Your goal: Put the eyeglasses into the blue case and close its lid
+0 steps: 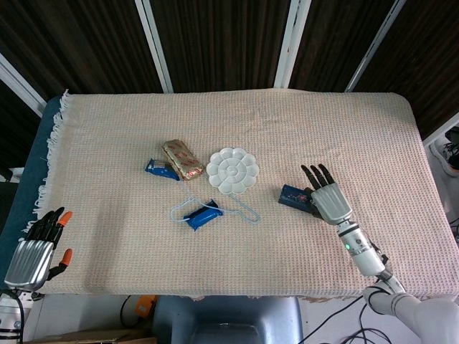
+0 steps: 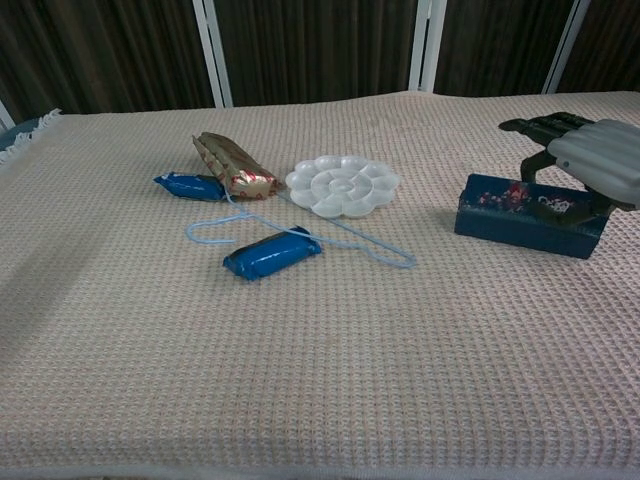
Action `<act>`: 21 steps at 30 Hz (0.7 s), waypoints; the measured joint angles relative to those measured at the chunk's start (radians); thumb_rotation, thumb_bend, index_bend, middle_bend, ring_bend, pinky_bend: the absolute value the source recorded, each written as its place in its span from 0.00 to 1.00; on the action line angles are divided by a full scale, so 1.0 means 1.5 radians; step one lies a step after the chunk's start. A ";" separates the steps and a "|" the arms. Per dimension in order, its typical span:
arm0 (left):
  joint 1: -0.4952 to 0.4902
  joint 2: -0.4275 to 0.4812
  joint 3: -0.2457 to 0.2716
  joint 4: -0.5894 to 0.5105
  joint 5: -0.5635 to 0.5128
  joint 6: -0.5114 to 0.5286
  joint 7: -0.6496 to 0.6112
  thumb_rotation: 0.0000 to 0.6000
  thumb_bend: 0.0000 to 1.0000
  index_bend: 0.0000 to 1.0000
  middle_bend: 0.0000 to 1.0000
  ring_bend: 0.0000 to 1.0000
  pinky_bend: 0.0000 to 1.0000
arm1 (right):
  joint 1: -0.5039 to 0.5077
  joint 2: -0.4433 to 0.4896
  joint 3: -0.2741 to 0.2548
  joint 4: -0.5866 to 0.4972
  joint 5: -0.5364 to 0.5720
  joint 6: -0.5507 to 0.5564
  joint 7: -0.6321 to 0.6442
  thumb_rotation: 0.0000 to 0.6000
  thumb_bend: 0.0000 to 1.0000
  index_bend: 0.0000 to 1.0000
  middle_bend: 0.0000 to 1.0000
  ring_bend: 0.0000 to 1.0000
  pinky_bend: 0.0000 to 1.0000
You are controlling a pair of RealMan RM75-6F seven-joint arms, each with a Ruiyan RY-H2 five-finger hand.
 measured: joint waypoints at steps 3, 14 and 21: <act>-0.001 -0.001 0.001 0.000 0.001 -0.002 0.002 1.00 0.41 0.00 0.00 0.01 0.16 | 0.005 -0.005 0.004 0.012 0.007 -0.014 -0.006 1.00 0.66 0.59 0.12 0.00 0.00; -0.002 0.000 0.003 0.001 0.004 -0.004 -0.002 1.00 0.41 0.00 0.00 0.01 0.16 | 0.008 -0.016 0.021 0.026 0.039 -0.047 -0.040 1.00 0.51 0.38 0.07 0.00 0.00; -0.002 -0.001 0.003 0.001 0.004 -0.003 -0.001 1.00 0.41 0.00 0.00 0.01 0.16 | 0.007 -0.015 0.025 0.030 0.047 -0.049 -0.046 1.00 0.47 0.36 0.06 0.00 0.00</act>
